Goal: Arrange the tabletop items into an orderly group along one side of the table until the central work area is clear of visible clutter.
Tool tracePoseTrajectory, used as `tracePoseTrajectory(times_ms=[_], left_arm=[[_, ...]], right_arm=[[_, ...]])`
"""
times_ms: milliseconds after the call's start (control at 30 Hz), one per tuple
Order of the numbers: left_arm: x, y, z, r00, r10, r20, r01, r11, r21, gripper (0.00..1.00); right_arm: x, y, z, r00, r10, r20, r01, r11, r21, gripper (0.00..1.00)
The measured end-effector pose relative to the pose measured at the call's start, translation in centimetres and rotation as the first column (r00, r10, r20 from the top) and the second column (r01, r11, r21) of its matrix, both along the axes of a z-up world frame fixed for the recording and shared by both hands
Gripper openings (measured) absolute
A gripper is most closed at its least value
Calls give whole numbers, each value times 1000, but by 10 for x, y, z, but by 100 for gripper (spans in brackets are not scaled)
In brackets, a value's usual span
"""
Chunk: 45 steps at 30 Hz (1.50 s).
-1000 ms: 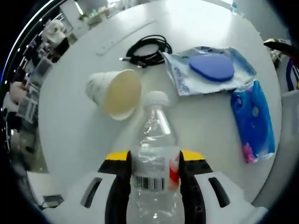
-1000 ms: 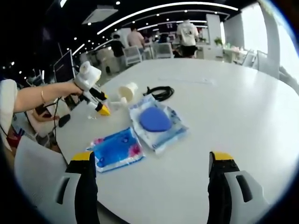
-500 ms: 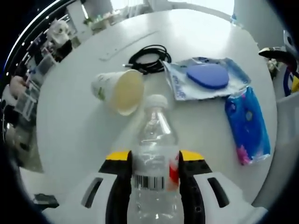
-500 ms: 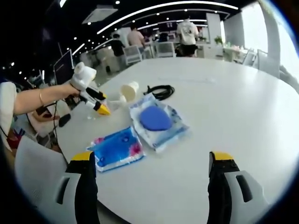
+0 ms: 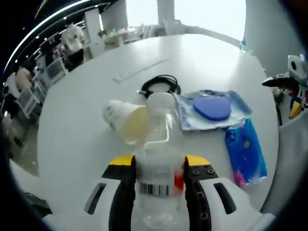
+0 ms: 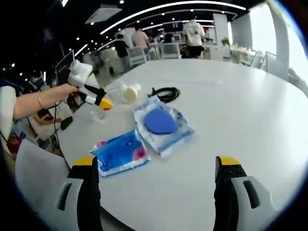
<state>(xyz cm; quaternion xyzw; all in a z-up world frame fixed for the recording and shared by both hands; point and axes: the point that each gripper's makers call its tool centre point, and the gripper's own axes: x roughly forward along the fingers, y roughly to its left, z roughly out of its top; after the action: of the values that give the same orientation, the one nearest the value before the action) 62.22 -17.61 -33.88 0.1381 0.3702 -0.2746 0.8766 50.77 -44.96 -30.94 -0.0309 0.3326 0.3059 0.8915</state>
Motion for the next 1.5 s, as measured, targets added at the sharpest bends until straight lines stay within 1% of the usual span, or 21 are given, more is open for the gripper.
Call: tracePoseTrajectory(times_ms=[33, 67, 200, 333, 500, 700, 767, 900, 933, 1067, 1133, 1233, 1333, 1500], left_arm=[[2, -1, 3, 1000, -5, 19, 5, 1000, -16, 37], [3, -1, 6, 999, -3, 32, 4, 1000, -22, 37], [5, -4, 15, 996, -34, 85, 38, 998, -41, 37], [5, -6, 22, 991, -58, 122, 66, 996, -63, 37], [-1, -12, 28, 981, -114, 159, 129, 988, -85, 37], [-2, -12, 28, 975, -139, 173, 155, 984, -85, 37], [-5, -12, 29, 970, -157, 185, 176, 980, -89, 37], [-6, -6, 30, 968, -159, 193, 182, 978, -105, 37], [-8, -5, 31, 967, -164, 194, 189, 975, -114, 37], [-13, -3, 31, 959, -200, 201, 227, 967, -117, 37], [-17, -2, 32, 952, -226, 207, 254, 960, -119, 37], [-17, 2, 32, 950, -230, 210, 262, 955, -138, 37], [-18, 7, 33, 954, -218, 204, 252, 954, -160, 37], [-25, 13, 31, 952, -235, 198, 268, 950, -160, 37]], right_arm=[[0, 0, 0, 1000, 0, -1, 0, 1000, 0, 99], [0, 0, 0, 1000, 1, -1, -1, 1000, 0, 99], [0, 1, 0, 1000, 3, -1, -3, 1000, 1, 99], [-1, 1, 0, 1000, 3, -1, -3, 1000, 0, 99], [-2, 3, 0, 1000, 3, 0, -3, 1000, 1, 99], [-2, 2, -1, 1000, 1, -3, -1, 1000, -2, 99], [-2, 2, -1, 1000, 2, -5, -2, 1000, -5, 99], [-2, 1, -2, 1000, 1, -9, -1, 1000, -12, 99], [-2, 1, -3, 1000, 0, -9, 0, 1000, -11, 99], [-2, 0, -4, 1000, -2, -11, 2, 1000, -14, 99], [-2, -1, -4, 1000, -4, -12, 4, 1000, -15, 99], [-2, -2, -5, 1000, -6, -14, 5, 1000, -20, 99], [-2, -2, -6, 1000, -5, -18, 4, 1000, -21, 99], [-2, -3, -7, 1000, -5, -23, 4, 1000, -26, 99]])
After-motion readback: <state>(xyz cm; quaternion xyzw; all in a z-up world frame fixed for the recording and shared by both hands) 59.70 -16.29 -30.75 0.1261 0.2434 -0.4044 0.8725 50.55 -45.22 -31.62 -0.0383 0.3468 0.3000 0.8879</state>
